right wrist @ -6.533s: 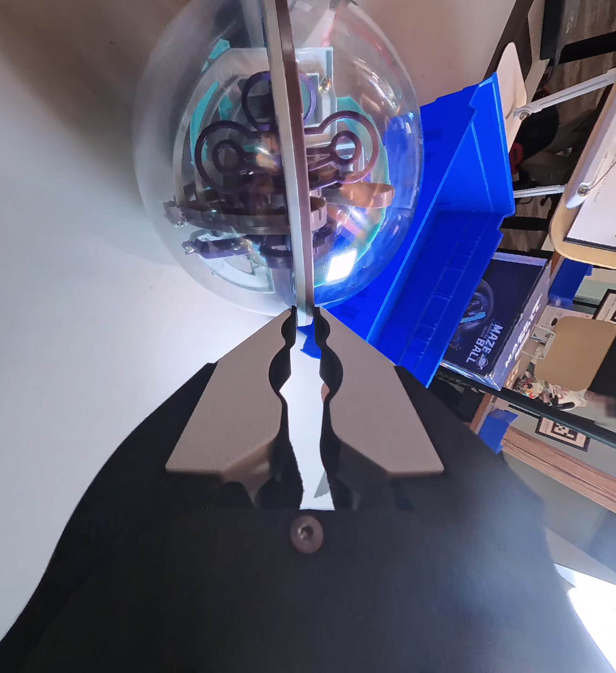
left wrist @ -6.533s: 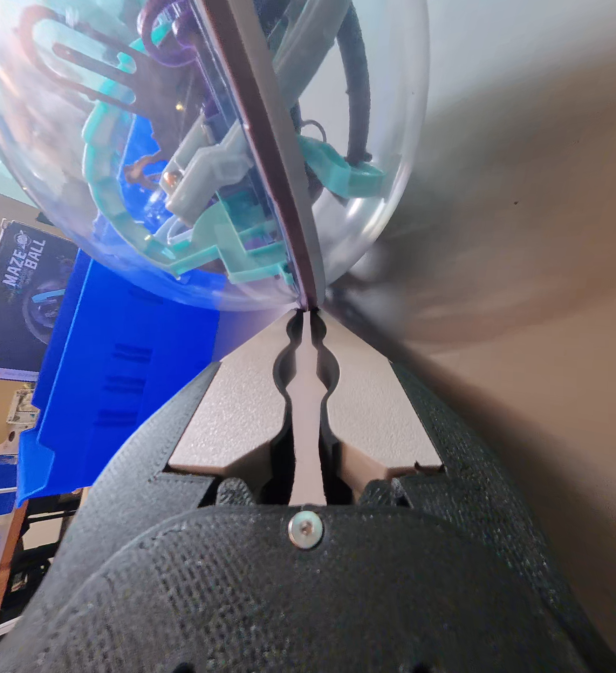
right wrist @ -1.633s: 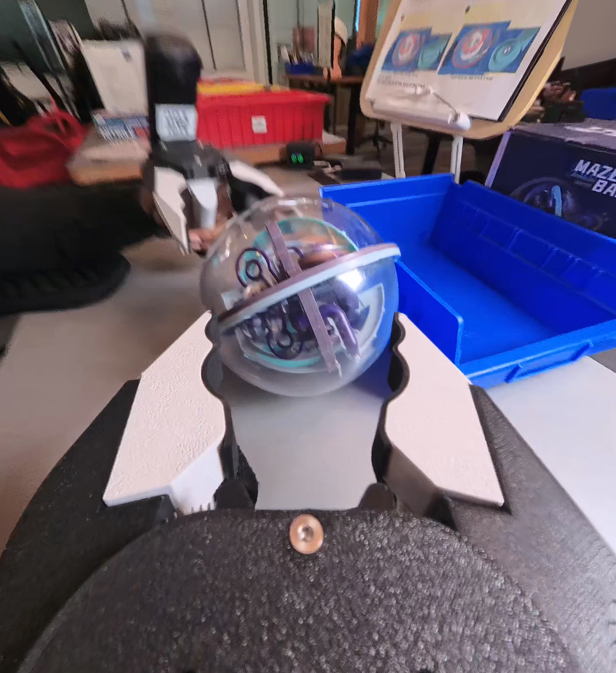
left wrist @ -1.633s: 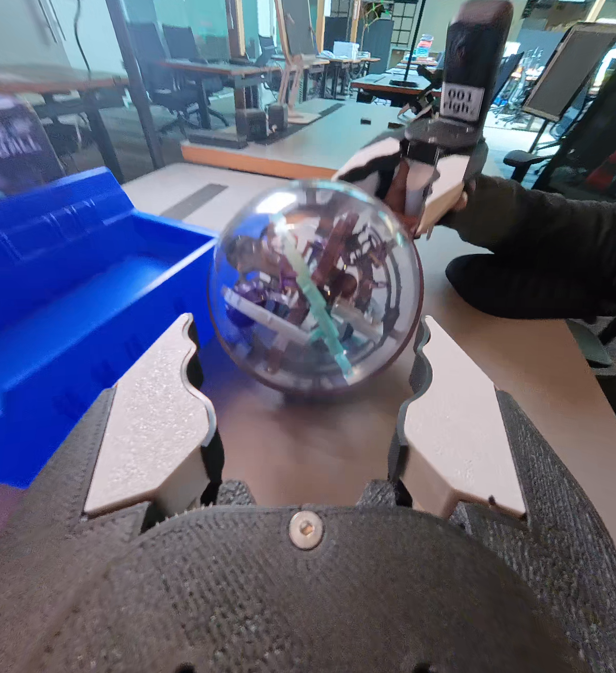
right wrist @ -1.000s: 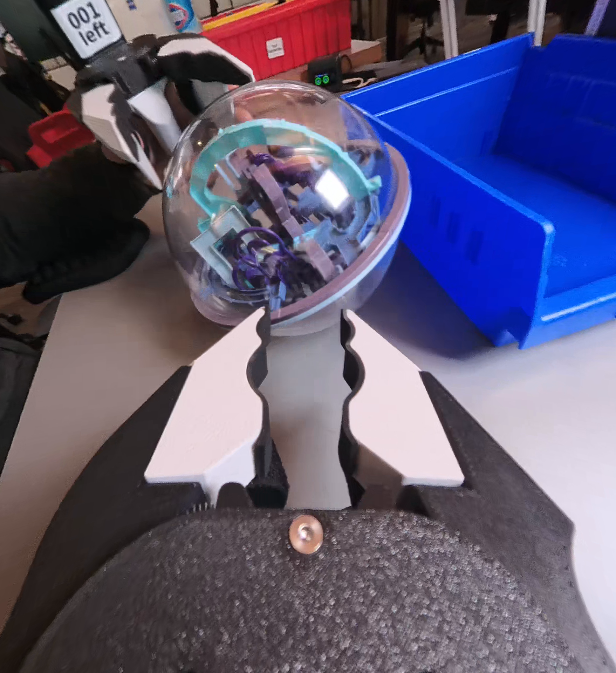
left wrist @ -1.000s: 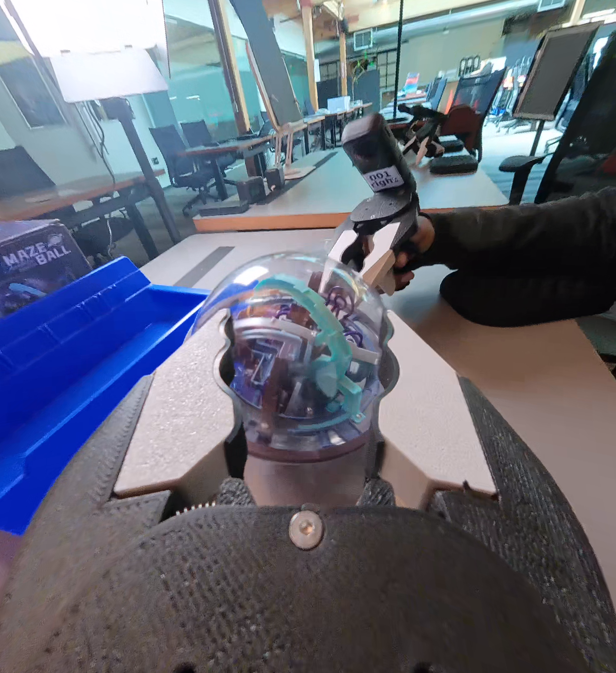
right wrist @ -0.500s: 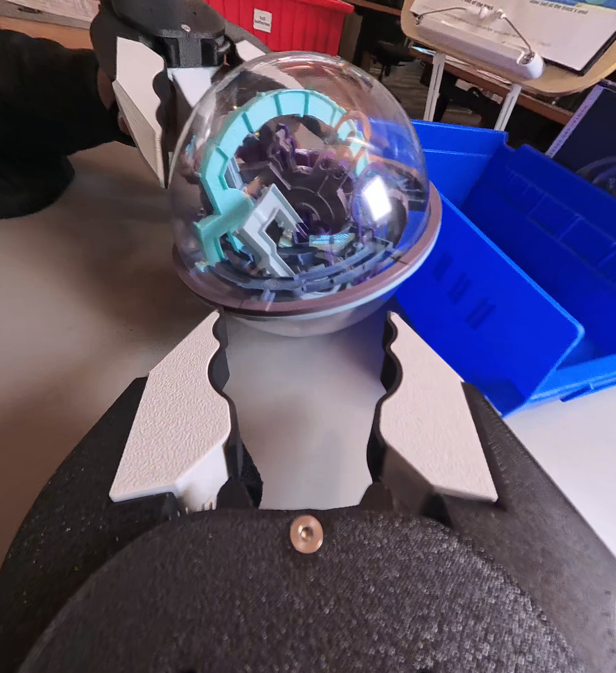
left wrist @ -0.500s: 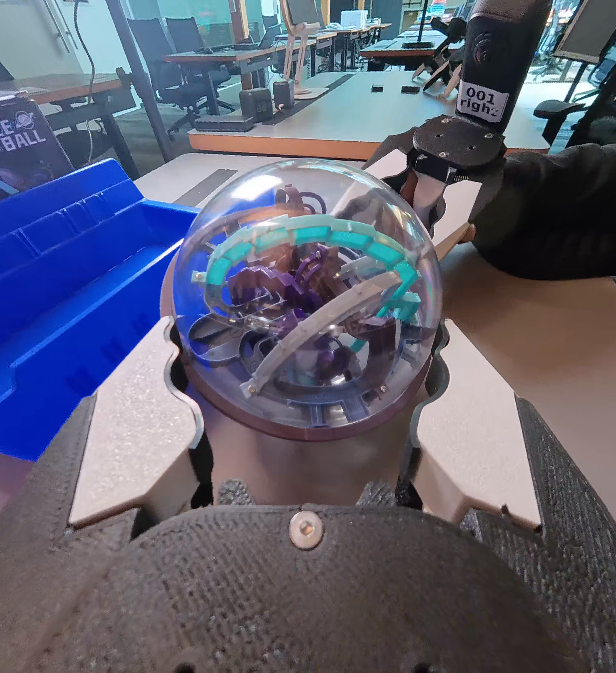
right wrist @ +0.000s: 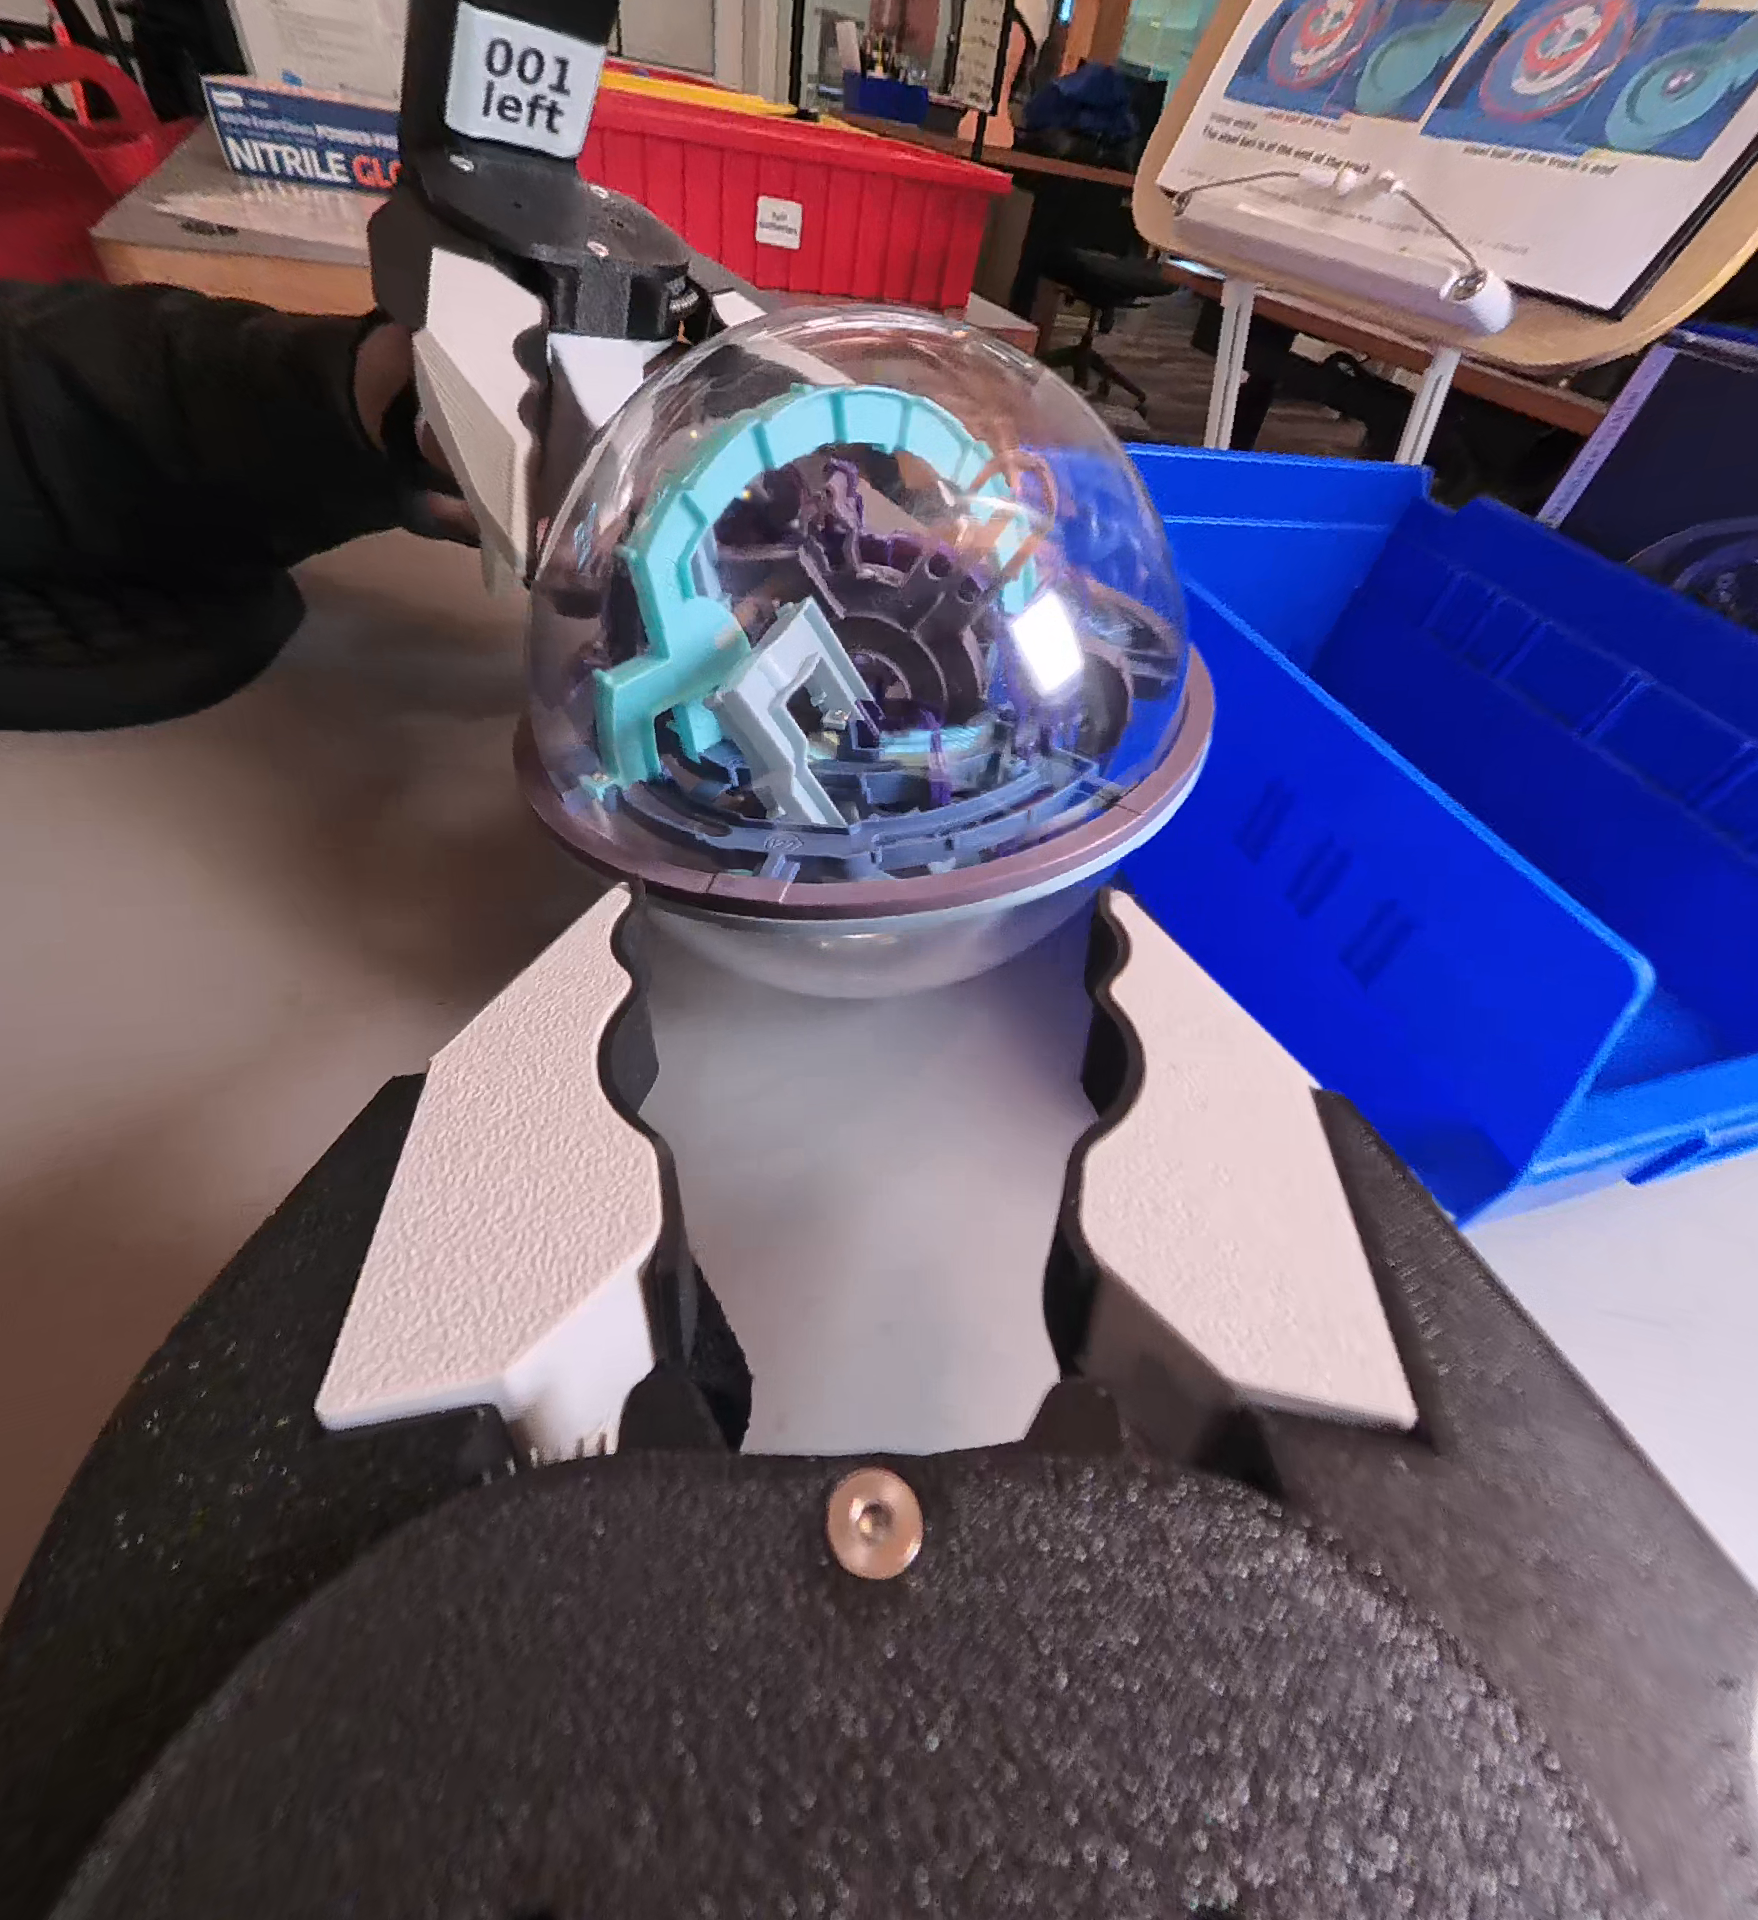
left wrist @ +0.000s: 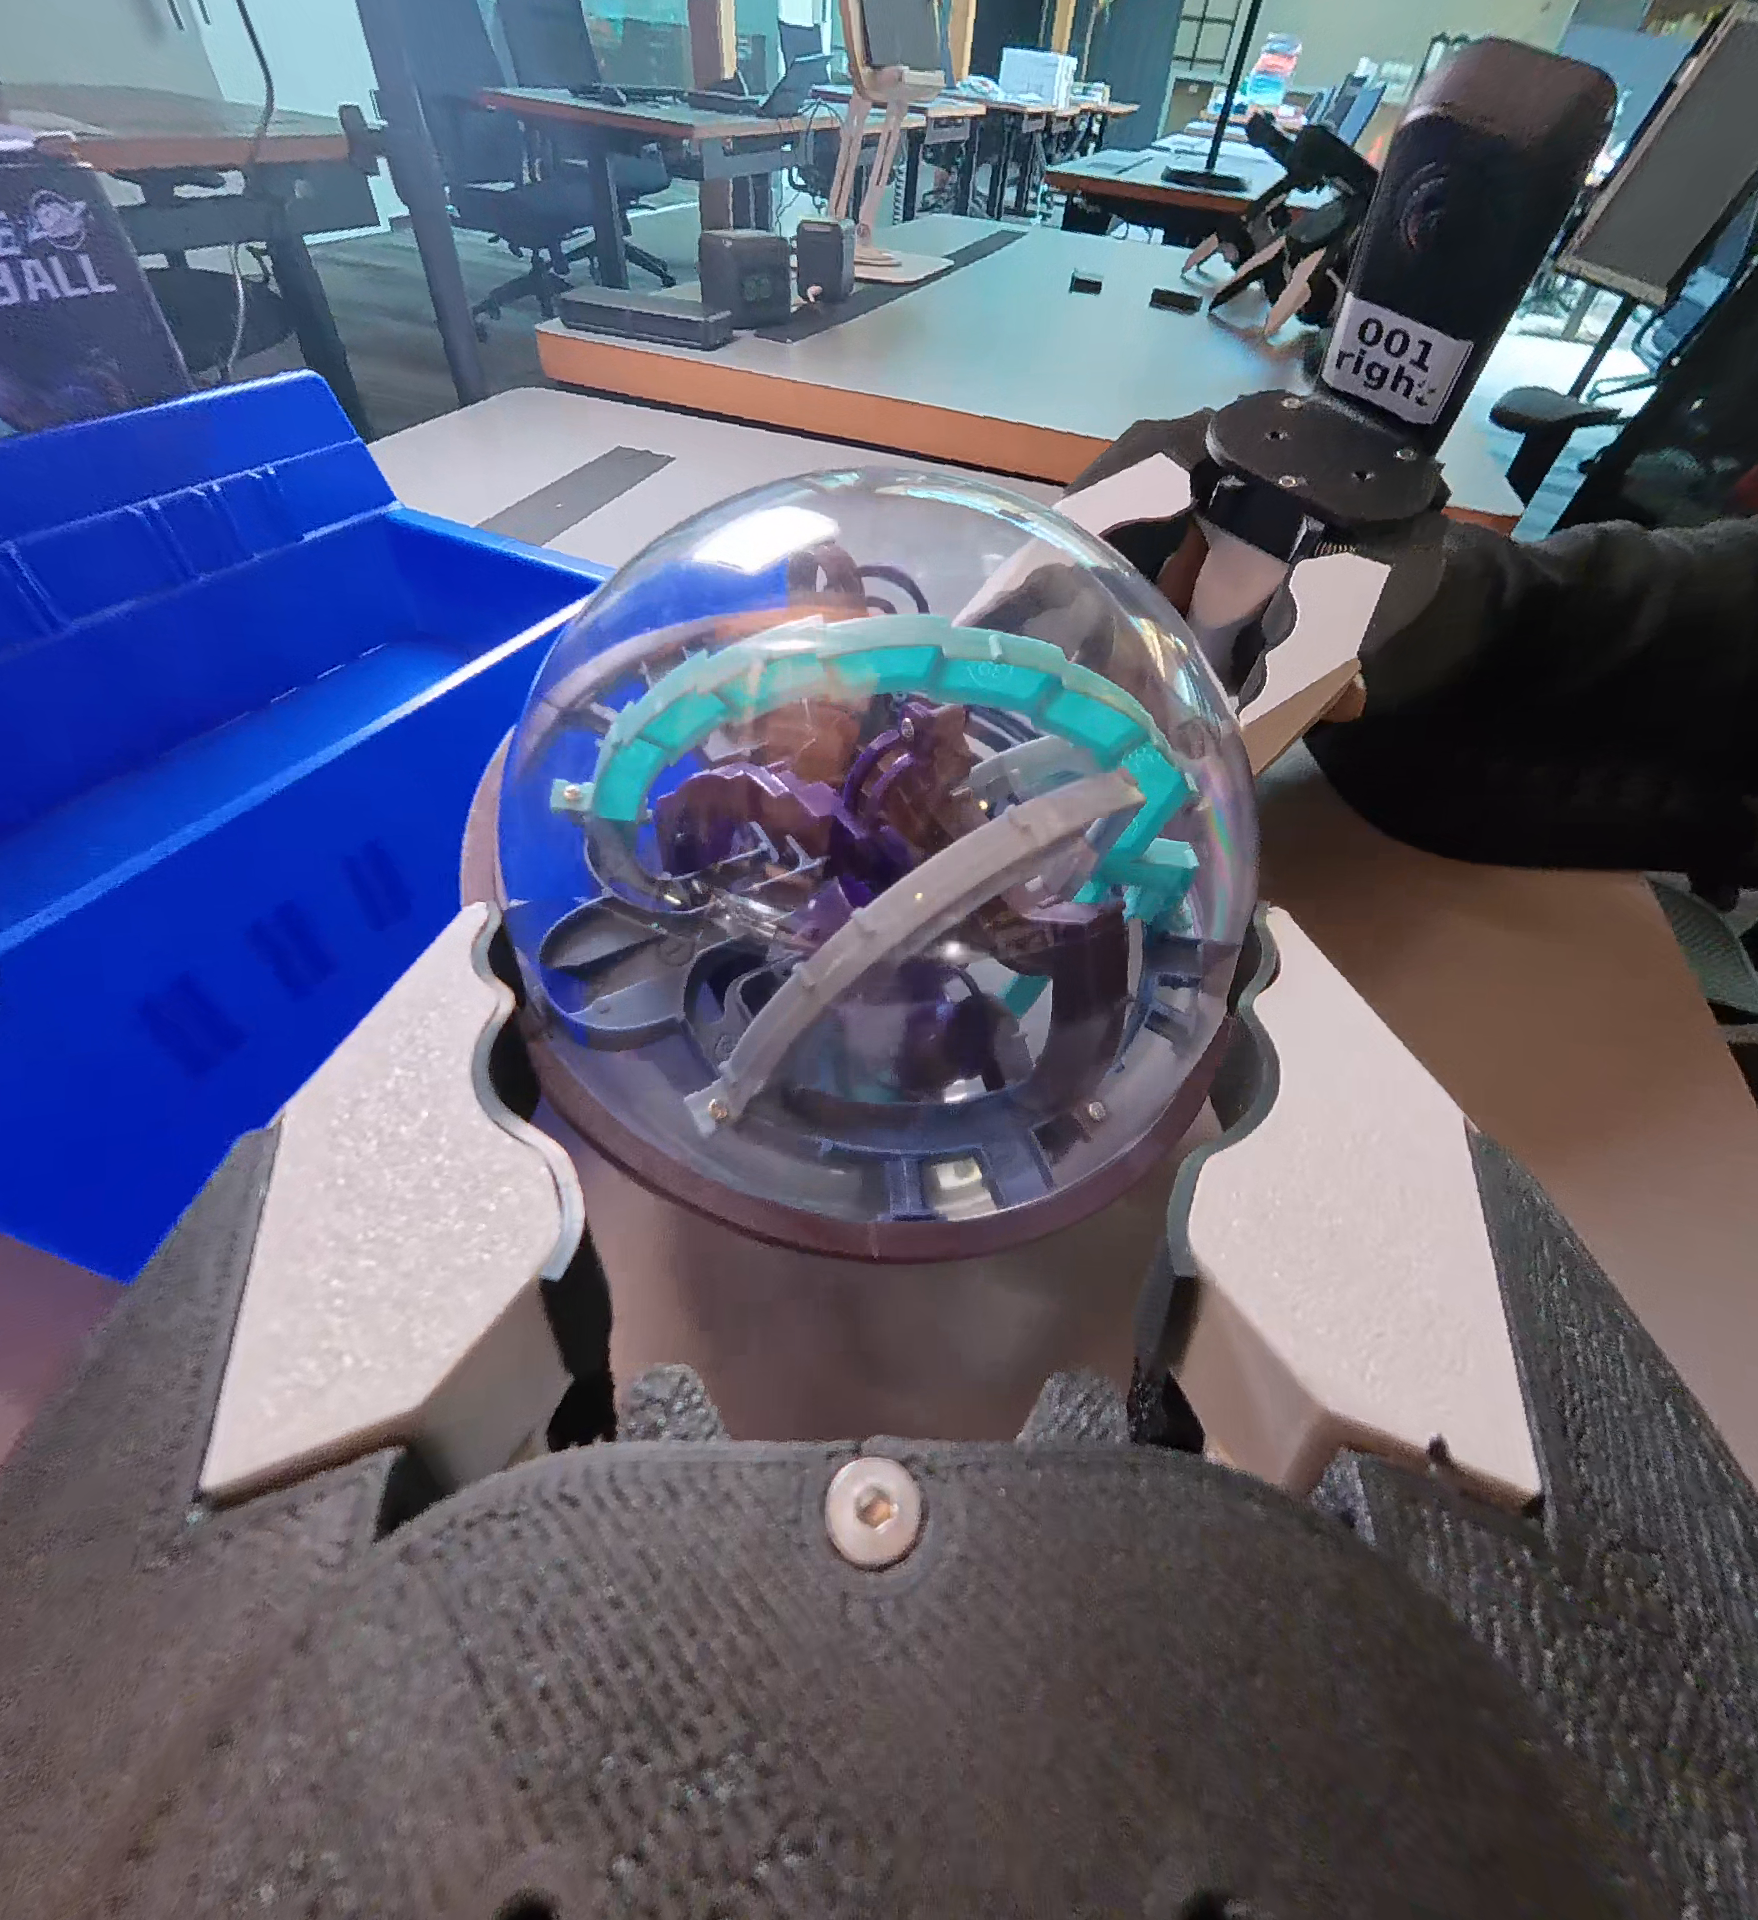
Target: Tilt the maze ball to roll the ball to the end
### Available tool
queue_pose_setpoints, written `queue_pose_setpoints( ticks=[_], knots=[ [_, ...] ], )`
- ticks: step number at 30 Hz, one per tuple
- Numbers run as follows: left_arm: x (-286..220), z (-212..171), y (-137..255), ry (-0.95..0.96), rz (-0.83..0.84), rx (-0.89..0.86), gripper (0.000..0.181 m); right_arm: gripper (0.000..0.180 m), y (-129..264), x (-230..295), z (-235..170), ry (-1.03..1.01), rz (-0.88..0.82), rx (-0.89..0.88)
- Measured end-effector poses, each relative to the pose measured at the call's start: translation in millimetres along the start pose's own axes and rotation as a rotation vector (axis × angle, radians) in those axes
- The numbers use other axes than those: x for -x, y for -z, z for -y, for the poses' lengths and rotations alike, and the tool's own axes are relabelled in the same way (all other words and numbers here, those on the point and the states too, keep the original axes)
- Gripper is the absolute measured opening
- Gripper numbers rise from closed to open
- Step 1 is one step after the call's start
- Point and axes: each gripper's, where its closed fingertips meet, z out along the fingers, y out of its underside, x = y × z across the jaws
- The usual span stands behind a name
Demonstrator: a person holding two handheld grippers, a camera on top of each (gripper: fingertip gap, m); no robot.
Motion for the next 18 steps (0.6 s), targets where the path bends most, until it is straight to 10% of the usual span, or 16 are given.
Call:
queue_pose_setpoints(
  ticks=[18],
  knots=[
    [8,19,15,0.277,-0.004,-0.103,0.093,0.098,-12,4,1,0.318,-0.170,0.064]
  ],
)
